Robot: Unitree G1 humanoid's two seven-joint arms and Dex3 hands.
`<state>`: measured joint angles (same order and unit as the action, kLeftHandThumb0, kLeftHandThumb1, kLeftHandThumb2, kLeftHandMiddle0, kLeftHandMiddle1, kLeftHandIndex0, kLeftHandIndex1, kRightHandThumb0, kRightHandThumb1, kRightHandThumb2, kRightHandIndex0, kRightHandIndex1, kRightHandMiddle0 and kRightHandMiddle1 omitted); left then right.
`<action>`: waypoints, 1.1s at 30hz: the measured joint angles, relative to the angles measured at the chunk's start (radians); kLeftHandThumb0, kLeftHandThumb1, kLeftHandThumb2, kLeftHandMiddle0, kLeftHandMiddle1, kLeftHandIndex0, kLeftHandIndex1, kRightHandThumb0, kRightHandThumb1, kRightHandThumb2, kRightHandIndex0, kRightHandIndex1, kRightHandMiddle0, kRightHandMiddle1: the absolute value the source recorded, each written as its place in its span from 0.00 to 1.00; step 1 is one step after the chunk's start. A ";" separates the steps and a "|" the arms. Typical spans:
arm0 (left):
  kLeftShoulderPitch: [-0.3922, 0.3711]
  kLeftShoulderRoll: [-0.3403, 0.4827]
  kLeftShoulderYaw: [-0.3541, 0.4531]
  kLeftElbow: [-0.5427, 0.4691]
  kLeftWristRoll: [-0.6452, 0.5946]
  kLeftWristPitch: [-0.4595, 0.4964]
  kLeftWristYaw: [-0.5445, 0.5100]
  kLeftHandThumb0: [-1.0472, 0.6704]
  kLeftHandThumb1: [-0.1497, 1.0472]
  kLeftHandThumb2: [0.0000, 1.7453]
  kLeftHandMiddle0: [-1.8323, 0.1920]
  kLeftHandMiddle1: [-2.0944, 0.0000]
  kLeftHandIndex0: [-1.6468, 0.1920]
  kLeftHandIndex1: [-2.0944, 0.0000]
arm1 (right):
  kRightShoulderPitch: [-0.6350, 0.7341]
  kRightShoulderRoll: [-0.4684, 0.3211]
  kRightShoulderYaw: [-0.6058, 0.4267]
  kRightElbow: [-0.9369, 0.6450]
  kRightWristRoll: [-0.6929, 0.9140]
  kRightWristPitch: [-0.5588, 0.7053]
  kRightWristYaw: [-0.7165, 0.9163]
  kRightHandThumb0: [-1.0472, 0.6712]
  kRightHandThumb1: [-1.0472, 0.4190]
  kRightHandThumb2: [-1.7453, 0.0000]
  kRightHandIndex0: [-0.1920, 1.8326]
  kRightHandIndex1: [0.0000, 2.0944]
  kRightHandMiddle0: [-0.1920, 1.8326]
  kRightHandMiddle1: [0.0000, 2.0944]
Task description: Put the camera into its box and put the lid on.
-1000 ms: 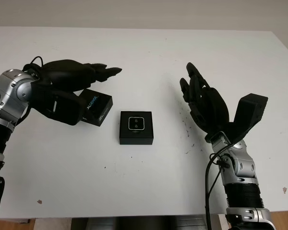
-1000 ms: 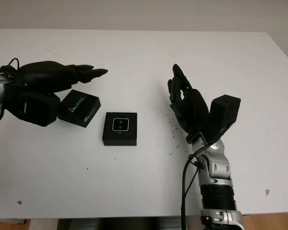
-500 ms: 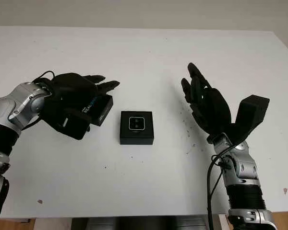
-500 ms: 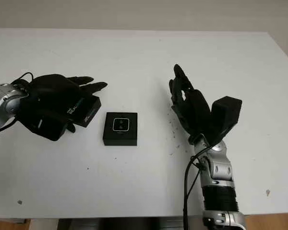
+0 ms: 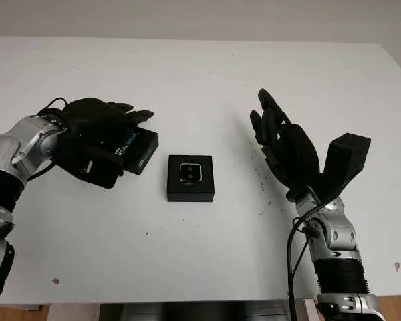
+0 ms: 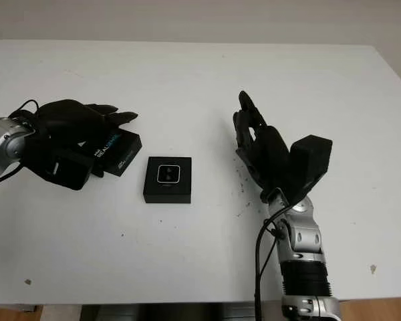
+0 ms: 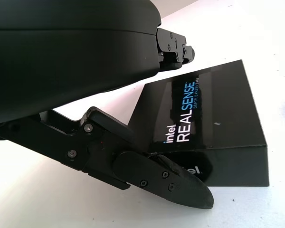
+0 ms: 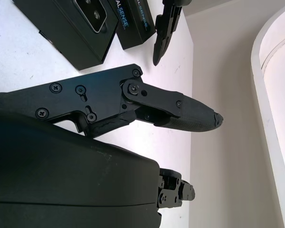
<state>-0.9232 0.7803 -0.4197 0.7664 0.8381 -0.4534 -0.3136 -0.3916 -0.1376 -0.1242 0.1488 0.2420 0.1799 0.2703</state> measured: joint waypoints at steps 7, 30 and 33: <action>-0.005 0.000 0.000 0.016 -0.020 0.003 -0.016 0.29 0.84 0.03 0.82 0.97 0.84 0.95 | 0.004 0.000 -0.001 -0.002 0.001 0.001 -0.003 0.24 0.00 0.65 0.07 0.03 0.09 0.03; 0.002 -0.002 0.009 0.094 -0.112 -0.104 0.098 0.42 0.91 0.03 0.83 0.24 0.85 0.36 | 0.015 0.004 0.002 -0.007 -0.012 -0.002 -0.030 0.25 0.00 0.67 0.08 0.03 0.10 0.03; 0.004 -0.003 0.010 0.132 -0.127 -0.152 0.155 0.42 0.95 0.04 0.82 0.12 0.86 0.23 | 0.016 0.004 0.003 -0.007 -0.012 -0.002 -0.030 0.25 0.00 0.68 0.08 0.03 0.10 0.03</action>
<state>-0.9194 0.7775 -0.4093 0.8988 0.7112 -0.6053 -0.1591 -0.3761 -0.1336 -0.1214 0.1421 0.2300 0.1783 0.2404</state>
